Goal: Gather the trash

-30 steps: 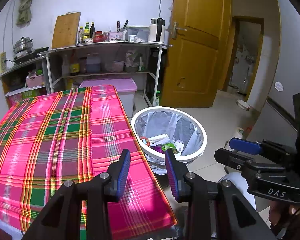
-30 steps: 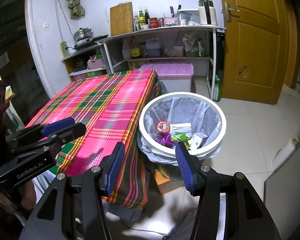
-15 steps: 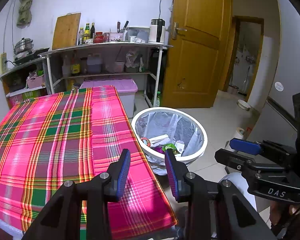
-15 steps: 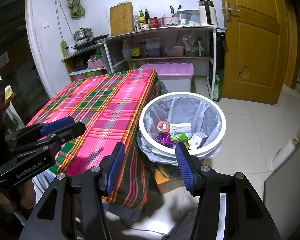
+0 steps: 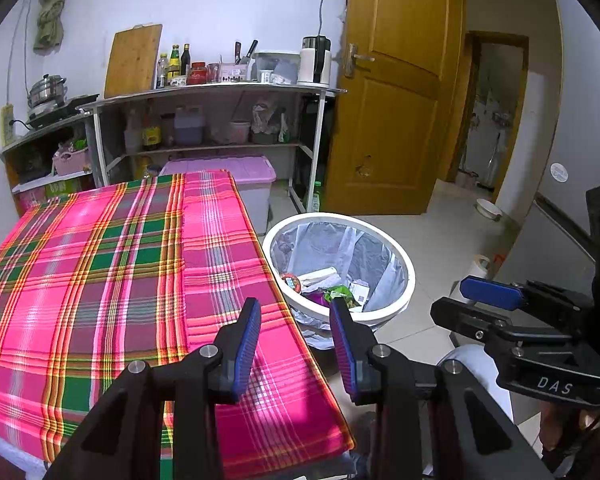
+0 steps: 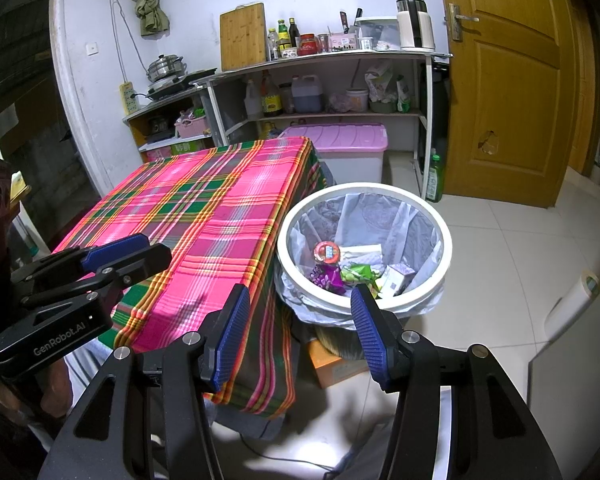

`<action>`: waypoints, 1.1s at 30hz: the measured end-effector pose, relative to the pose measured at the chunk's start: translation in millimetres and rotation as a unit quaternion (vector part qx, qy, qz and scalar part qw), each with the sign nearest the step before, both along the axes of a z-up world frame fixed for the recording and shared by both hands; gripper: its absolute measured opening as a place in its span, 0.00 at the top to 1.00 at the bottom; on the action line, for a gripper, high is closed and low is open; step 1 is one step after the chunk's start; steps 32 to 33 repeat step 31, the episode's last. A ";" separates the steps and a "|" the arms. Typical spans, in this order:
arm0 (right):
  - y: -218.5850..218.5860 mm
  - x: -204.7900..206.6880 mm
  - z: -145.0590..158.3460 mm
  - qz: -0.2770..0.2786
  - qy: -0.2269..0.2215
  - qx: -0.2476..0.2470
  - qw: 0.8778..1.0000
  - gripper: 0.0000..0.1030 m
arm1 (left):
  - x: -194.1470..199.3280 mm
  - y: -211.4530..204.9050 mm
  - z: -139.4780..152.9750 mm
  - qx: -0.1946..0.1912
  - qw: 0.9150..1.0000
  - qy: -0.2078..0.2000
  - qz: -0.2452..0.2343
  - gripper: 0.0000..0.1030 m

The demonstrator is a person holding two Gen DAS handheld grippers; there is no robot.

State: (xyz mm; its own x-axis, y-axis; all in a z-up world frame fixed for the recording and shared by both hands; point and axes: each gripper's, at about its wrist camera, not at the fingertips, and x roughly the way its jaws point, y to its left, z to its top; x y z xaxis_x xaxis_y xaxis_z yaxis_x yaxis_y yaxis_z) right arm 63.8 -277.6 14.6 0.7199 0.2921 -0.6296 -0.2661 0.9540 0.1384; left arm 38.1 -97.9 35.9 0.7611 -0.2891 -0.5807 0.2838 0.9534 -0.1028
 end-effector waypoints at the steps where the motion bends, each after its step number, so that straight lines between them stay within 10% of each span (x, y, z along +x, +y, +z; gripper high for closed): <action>1: -0.3 -0.3 0.0 0.000 0.000 0.000 1.000 0.48 | 0.3 -0.4 -0.2 0.001 1.000 0.000 0.000 0.66; 33: -2.9 -0.5 -8.5 -0.002 0.008 0.001 1.000 0.48 | 4.8 -4.4 -9.2 -0.002 1.000 0.018 0.015 0.66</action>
